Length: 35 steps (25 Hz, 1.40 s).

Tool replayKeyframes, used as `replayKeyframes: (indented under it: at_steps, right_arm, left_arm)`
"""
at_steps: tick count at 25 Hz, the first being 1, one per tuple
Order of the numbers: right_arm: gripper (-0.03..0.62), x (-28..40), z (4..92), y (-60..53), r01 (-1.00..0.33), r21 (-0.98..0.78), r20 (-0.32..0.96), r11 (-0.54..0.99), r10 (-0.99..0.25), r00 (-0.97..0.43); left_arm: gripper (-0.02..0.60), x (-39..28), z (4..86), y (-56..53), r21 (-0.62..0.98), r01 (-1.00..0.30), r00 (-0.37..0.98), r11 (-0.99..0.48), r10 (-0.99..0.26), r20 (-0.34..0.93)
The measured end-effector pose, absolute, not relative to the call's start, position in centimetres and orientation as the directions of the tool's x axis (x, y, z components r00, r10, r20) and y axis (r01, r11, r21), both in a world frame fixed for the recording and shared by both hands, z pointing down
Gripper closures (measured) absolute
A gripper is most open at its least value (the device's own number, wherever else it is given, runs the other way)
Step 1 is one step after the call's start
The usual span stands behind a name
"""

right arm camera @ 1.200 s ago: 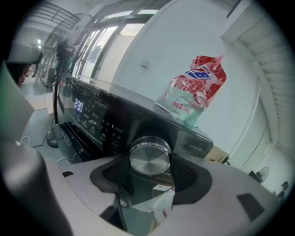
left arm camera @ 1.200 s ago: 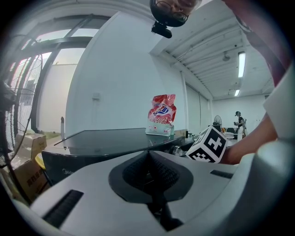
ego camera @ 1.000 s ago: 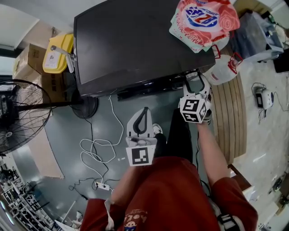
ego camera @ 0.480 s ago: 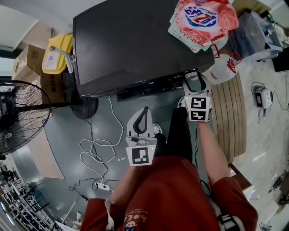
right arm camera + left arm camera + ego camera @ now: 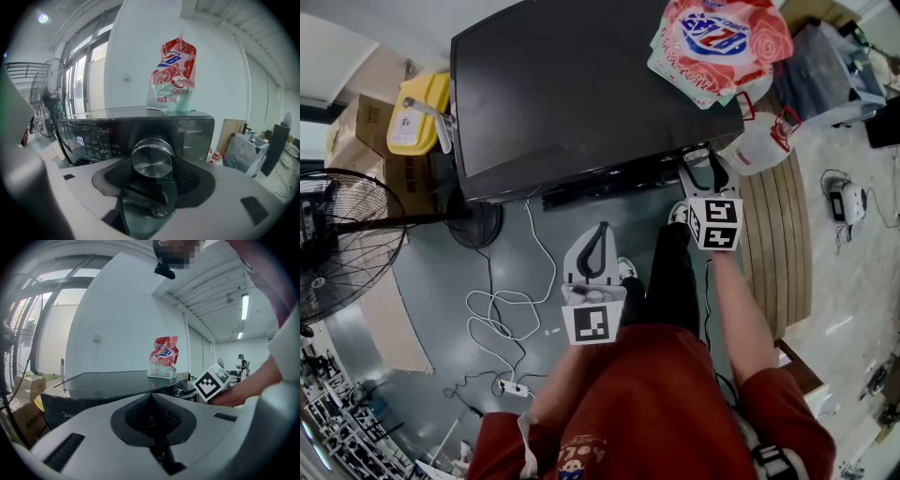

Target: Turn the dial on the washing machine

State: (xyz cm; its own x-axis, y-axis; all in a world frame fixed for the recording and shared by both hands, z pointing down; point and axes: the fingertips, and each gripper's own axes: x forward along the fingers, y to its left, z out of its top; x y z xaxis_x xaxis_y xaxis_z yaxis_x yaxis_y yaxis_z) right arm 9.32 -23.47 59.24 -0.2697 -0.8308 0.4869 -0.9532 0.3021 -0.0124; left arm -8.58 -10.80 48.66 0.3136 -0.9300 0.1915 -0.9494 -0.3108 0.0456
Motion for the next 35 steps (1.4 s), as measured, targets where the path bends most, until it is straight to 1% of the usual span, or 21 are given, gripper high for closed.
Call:
replayKeyframes:
  at_steps: [8,11,13,15,17,19,21,30,32,35]
  right_arm:
    - [0.315,9.43,59.33,-23.52,-0.952,-0.07,0.475,0.297,-0.83,-0.293]
    - [0.315,9.49,59.38,-23.51,-0.948,-0.125,0.462,0.293,-0.828,-0.316]
    - [0.315,9.54,59.45,-23.46,-0.937,-0.204,0.444,0.284,-0.826,-0.347]
    - [0.315,9.63,59.61,-23.46,-0.9,-0.349,0.408,0.26,-0.822,-0.396]
    - [0.315,9.7,59.73,-23.49,-0.825,-0.519,0.354,0.222,-0.823,-0.444]
    - [0.315,9.82,59.77,-23.5,-0.76,-0.62,0.309,0.196,-0.829,-0.466]
    - [0.315,9.88,59.75,-23.5,-0.745,-0.64,0.297,0.19,-0.832,-0.468]
    - [0.313,9.96,59.71,-23.55,-0.752,-0.633,0.296,0.184,-0.841,-0.454]
    - [0.309,10.01,59.77,-23.51,-0.753,-0.633,0.295,0.18,-0.843,-0.45]
    - [0.284,9.7,59.67,-23.61,-0.749,-0.638,0.294,0.177,-0.843,-0.45]
  left_arm:
    - [0.572,-8.31,48.56,-10.97,0.046,-0.948,0.317,-0.314,-0.93,0.188]
    - [0.572,-8.28,48.51,-10.96,0.042,-0.948,0.317,-0.315,-0.93,0.187]
    - [0.572,-8.28,48.48,-10.91,0.043,-0.948,0.317,-0.315,-0.93,0.186]
    - [0.572,-8.25,48.52,-10.9,0.046,-0.948,0.317,-0.314,-0.93,0.186]
    - [0.572,-8.16,48.53,-10.89,0.043,-0.947,0.32,-0.318,-0.929,0.184]
    - [0.572,-8.03,48.53,-10.85,0.041,-0.946,0.322,-0.32,-0.929,0.182]
    - [0.572,-8.04,48.54,-10.81,0.04,-0.947,0.321,-0.32,-0.929,0.185]
    - [0.572,-8.2,48.49,-10.8,0.034,-0.947,0.32,-0.319,-0.929,0.185]
    - [0.572,-8.31,48.54,-10.73,0.039,-0.947,0.319,-0.318,-0.929,0.19]
    - [0.572,-8.61,48.55,-10.79,0.031,-0.948,0.318,-0.318,-0.93,0.187]
